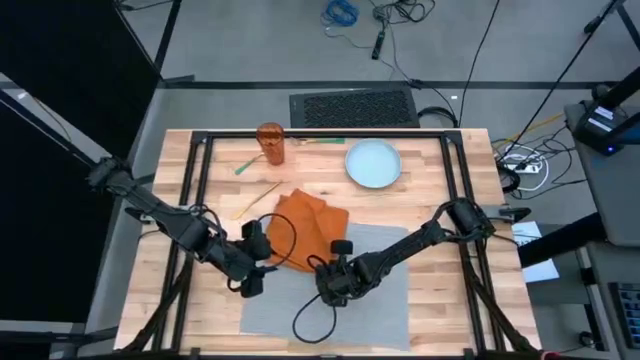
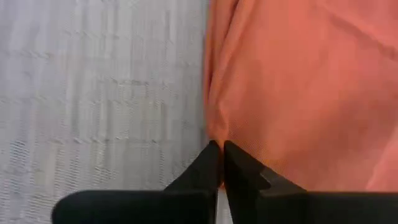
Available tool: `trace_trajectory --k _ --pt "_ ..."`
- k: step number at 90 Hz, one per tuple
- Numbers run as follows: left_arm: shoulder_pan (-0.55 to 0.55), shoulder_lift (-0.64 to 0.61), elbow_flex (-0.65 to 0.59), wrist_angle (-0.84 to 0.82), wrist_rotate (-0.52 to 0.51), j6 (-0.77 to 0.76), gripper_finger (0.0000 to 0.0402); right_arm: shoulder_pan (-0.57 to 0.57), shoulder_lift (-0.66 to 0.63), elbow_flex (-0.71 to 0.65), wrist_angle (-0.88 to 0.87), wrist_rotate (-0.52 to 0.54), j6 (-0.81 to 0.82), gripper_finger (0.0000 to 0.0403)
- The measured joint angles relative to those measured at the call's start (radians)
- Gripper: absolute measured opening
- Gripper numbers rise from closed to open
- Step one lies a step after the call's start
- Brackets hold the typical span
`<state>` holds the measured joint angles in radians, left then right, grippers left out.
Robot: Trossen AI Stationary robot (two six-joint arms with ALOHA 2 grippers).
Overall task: Set table place
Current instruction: Fold the orange table napkin
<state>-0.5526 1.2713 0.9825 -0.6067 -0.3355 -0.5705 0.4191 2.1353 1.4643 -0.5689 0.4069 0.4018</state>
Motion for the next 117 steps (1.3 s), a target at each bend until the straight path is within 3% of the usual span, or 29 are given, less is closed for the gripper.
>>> trace_trajectory --k 40,67,117 --pt "-0.004 0.0 0.0 -0.004 0.0 0.008 0.0184 0.057 -0.018 -0.001 -0.168 0.078 0.111 0.0" --pt "-0.005 0.0 -0.001 -0.004 -0.005 0.004 0.0184 0.111 -0.093 -0.001 -0.282 0.197 0.224 0.0" --pt "-0.005 0.095 -0.001 -0.043 0.003 0.007 0.0184 0.195 -0.112 -0.039 -0.377 0.111 0.333 0.0"
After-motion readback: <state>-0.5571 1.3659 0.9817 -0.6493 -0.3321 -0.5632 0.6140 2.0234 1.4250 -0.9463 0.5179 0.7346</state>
